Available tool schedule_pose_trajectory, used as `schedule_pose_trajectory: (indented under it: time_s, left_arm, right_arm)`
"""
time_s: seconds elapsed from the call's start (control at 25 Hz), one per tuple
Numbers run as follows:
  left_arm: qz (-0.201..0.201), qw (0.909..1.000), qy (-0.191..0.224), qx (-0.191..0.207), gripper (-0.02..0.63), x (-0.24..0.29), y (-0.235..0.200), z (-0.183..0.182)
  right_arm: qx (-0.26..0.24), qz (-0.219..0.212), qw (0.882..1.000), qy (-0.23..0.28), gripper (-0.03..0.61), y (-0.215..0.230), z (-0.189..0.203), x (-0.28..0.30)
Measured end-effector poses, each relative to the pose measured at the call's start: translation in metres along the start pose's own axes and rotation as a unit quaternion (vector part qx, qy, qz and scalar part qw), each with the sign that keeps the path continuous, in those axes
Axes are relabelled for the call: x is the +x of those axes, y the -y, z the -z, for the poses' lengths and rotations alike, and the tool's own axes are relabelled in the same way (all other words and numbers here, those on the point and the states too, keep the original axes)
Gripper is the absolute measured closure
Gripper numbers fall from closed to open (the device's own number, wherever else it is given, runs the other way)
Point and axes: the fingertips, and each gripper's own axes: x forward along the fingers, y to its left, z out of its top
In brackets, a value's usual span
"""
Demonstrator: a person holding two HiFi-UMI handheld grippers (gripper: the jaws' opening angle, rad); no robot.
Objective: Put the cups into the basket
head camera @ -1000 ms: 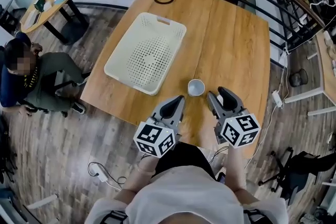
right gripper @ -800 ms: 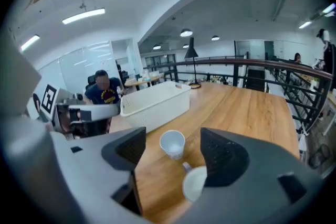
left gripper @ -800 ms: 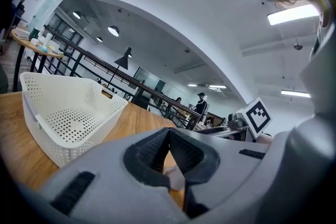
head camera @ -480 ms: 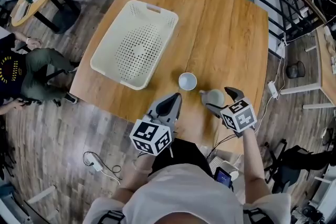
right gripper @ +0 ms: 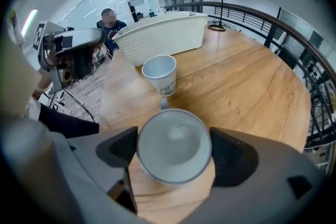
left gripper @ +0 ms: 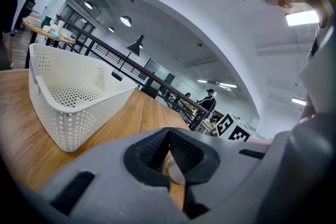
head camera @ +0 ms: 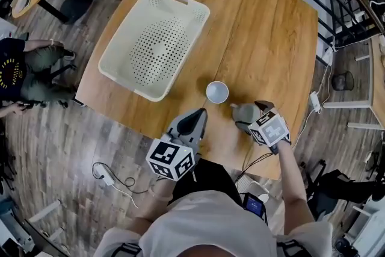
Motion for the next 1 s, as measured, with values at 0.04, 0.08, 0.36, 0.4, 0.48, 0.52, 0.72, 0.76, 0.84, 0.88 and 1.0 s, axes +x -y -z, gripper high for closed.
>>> schedule_pose_trajectory:
  time_s: [0.04,0.08,0.36,0.4,0.48,0.52,0.72,0.76,0.84,0.88,1.0]
  left_arm:
    - [0.000,1.0000,-0.001,-0.002,0.606,0.001,-0.002,0.001]
    - [-0.001,1.0000,-0.001,-0.003,0.606,0.001,-0.003,0.003]
    - [-0.004,0.9999,-0.004,-0.014,0.606,0.002,-0.005,0.008]
    - [-0.005,0.9999,-0.004,-0.015,0.606,0.002,-0.005,0.008]
    - [-0.007,0.9998,-0.003,-0.016,0.606,0.001,-0.005,0.008]
    - [-0.009,0.9998,-0.001,-0.016,0.606,0.000,-0.006,0.007]
    - [-0.021,0.9995,0.009,-0.020,0.606,-0.008,-0.010,0.003]
    - [-0.021,0.9995,0.011,-0.020,0.606,-0.009,-0.010,0.003]
    - [-0.020,0.9995,0.014,-0.019,0.606,-0.011,-0.009,0.001]
    - [-0.018,0.9996,0.015,-0.017,0.606,-0.011,-0.008,0.000]
    - [-0.016,0.9996,0.018,-0.014,0.606,-0.013,-0.005,-0.003]
  right_arm:
    - [-0.001,0.000,1.000,-0.006,0.179,0.000,0.000,0.003]
    - [-0.001,-0.001,1.000,-0.010,0.178,-0.001,0.001,0.005]
    - [0.009,-0.004,0.999,-0.030,0.175,-0.003,0.000,0.010]
    - [0.007,0.002,0.999,-0.037,0.173,-0.002,0.000,0.012]
    - [0.001,0.014,0.999,-0.049,0.172,-0.001,0.002,0.014]
    - [-0.001,0.018,0.998,-0.052,0.170,0.000,0.003,0.015]
    - [0.000,0.017,0.999,-0.041,0.169,0.001,0.002,0.015]
    - [0.000,0.017,0.999,-0.035,0.169,0.001,0.001,0.015]
    - [0.000,0.019,0.999,-0.033,0.167,0.001,0.001,0.016]
    - [0.000,0.019,0.999,-0.036,0.167,0.002,0.001,0.017]
    - [-0.004,0.019,0.999,-0.044,0.166,0.002,0.002,0.016]
